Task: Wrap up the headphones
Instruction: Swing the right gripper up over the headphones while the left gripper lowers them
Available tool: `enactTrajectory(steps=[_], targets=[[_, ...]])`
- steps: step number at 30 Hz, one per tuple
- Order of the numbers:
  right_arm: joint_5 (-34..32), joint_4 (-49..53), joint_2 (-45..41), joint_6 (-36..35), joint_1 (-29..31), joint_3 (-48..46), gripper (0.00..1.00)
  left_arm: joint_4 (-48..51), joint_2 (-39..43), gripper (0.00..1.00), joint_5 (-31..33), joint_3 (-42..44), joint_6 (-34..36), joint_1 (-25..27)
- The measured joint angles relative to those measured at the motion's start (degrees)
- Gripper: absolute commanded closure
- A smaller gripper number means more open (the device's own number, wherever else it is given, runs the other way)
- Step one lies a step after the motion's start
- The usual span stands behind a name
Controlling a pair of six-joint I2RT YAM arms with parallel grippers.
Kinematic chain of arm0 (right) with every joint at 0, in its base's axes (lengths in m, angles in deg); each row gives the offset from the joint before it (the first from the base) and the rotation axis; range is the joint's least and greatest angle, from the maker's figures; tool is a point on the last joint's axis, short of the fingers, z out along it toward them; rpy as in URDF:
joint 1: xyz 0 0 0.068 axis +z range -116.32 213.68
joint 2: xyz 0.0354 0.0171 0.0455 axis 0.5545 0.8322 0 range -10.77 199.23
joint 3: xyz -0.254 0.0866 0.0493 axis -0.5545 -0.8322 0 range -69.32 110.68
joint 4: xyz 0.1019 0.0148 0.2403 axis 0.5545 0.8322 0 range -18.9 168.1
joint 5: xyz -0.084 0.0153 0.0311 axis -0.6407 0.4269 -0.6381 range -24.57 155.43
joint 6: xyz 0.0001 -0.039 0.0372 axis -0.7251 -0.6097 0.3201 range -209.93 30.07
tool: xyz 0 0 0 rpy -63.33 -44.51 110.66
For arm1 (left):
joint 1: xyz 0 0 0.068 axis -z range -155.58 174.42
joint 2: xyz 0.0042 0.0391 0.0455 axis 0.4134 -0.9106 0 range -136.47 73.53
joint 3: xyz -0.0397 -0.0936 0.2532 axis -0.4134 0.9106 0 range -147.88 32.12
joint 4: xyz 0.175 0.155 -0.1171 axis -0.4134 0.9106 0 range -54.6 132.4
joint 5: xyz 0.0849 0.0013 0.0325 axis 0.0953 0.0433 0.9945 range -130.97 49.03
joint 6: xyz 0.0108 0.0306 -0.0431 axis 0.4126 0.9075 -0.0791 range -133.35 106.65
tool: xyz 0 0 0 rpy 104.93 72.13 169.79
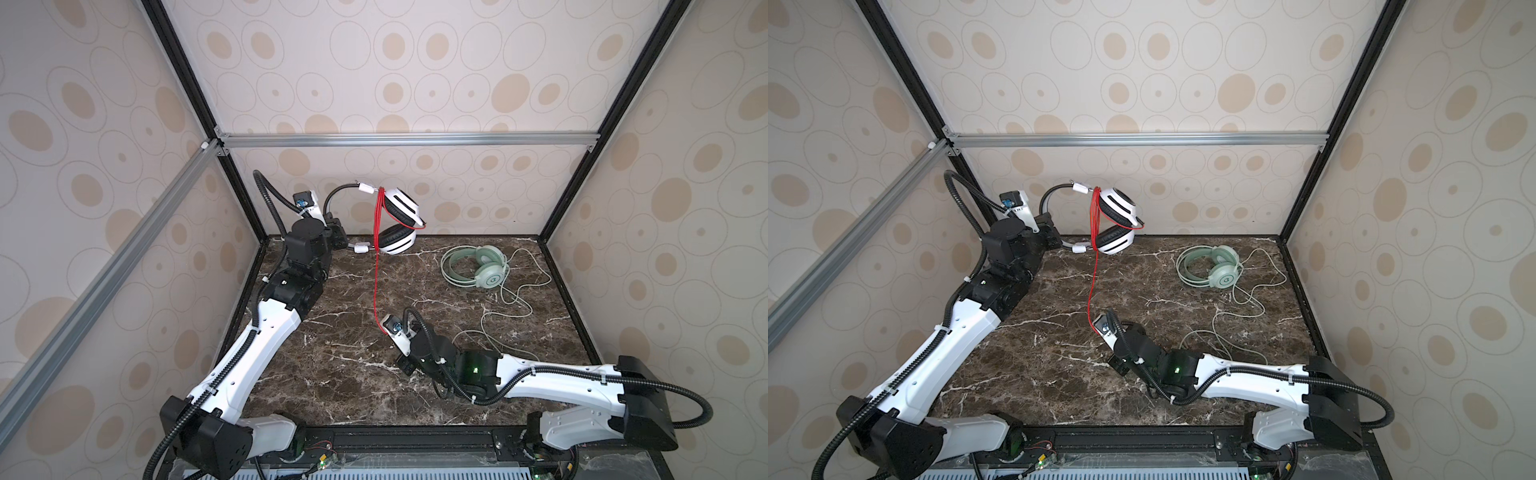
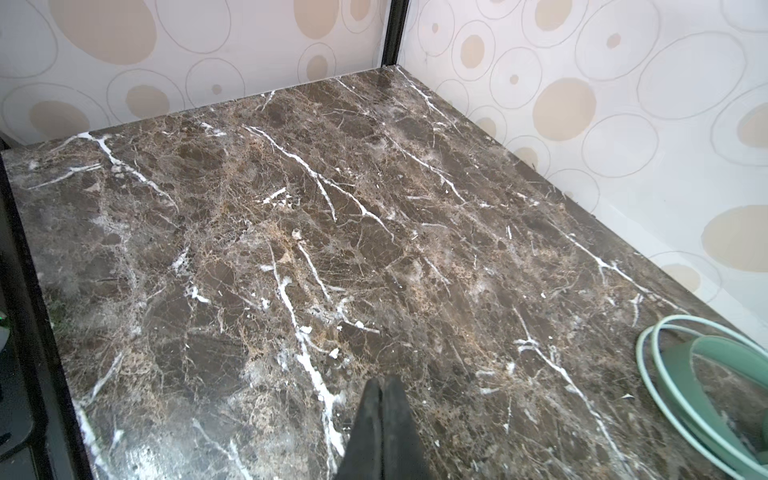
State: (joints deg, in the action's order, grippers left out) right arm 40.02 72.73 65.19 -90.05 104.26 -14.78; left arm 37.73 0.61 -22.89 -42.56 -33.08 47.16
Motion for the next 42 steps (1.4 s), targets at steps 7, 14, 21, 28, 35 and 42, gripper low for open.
enactTrajectory(steps=[7, 14, 21, 28, 35, 42], targets=[[-4.39, 10.80, -1.60, -7.54, 0.07, 12.00, 1.00, 2.05, 3.39, 1.00, 3.23, 7.08, 9.40, 2.21], [-8.63, 18.62, -0.70, -17.62, -1.66, 23.02, 1.00, 5.62, 5.81, 1.00, 2.78, 9.99, 14.95, 2.40], [-7.69, 24.85, 1.25, -23.43, -9.66, 33.03, 1.00, 7.67, 7.78, 1.00, -2.67, 12.24, 17.81, 2.43], [-6.19, 30.62, 4.61, -25.90, -14.86, 38.25, 1.00, 9.42, 11.15, 1.00, -16.02, 16.26, 18.71, 2.51], [-2.21, 33.79, 5.35, -24.98, -20.46, 37.27, 1.00, 13.22, 13.88, 1.00, -26.95, 17.31, 20.06, 2.51], [4.35, 33.92, 5.14, -22.21, -26.16, 34.42, 1.00, 14.56, 15.65, 1.00, -31.67, 17.31, 20.61, 2.56]])
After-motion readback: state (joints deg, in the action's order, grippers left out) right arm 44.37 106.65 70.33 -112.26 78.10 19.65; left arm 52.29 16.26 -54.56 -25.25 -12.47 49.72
